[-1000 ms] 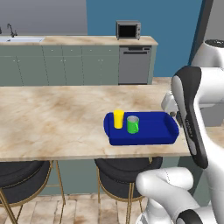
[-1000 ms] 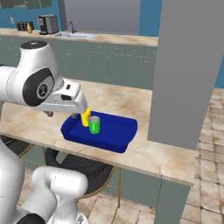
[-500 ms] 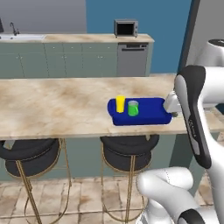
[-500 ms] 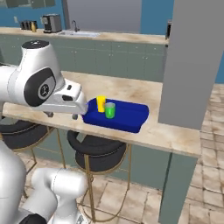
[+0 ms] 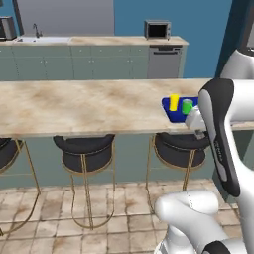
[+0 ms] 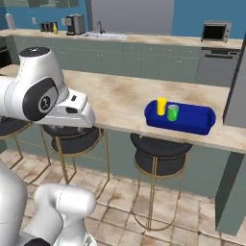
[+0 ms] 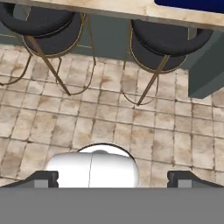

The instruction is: There is a tray on the dining counter. Grab the cup, mug, and pitcher and place them on the tray. The pitcher may be placed next to the tray if it cannot fit the tray.

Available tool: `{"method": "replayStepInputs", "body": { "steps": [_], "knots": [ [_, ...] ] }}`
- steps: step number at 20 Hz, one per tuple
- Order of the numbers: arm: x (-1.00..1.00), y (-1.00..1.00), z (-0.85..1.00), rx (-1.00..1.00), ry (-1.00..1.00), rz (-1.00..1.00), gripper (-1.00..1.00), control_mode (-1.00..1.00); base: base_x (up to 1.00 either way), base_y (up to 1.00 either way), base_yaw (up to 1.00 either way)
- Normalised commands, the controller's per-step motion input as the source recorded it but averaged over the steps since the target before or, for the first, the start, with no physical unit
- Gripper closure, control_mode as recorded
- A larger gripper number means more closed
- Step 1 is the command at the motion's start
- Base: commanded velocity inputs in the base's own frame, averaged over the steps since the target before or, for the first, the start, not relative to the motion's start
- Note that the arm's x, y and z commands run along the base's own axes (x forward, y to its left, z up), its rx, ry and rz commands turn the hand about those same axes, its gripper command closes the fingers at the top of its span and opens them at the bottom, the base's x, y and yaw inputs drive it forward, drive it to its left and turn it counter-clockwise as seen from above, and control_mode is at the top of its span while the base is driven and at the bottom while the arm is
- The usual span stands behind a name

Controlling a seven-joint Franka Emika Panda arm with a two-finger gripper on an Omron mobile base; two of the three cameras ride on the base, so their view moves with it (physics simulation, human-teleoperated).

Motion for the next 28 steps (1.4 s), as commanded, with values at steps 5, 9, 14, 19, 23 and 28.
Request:
{"method": "replayStepInputs", "body": {
  "steps": [5,9,14,19,23,28],
  "knots": [
    [0.0,0.0,0.0,0.0,0.0,0.0,-1.0,1.0,-0.09,1.0,-0.06],
    [0.0,0.0,0.0,0.0,0.0,0.0,-1.0,1.0,0.0,1.0,-0.07],
    [0.0,0.0,0.0,0.0,0.0,0.0,-1.0,1.0,0.0,1.0,-0.05],
    [0.0,0.0,0.0,0.0,0.0,0.0,-1.0,1.0,0.0,1.0,-0.02],
    [0.0,0.0,0.0,0.0,0.0,0.0,-1.0,1.0,0.0,1.0,-0.02],
    [0.0,0.0,0.0,0.0,0.0,0.0,-1.0,1.0,0.0,1.0,-0.01]
  ]
}}
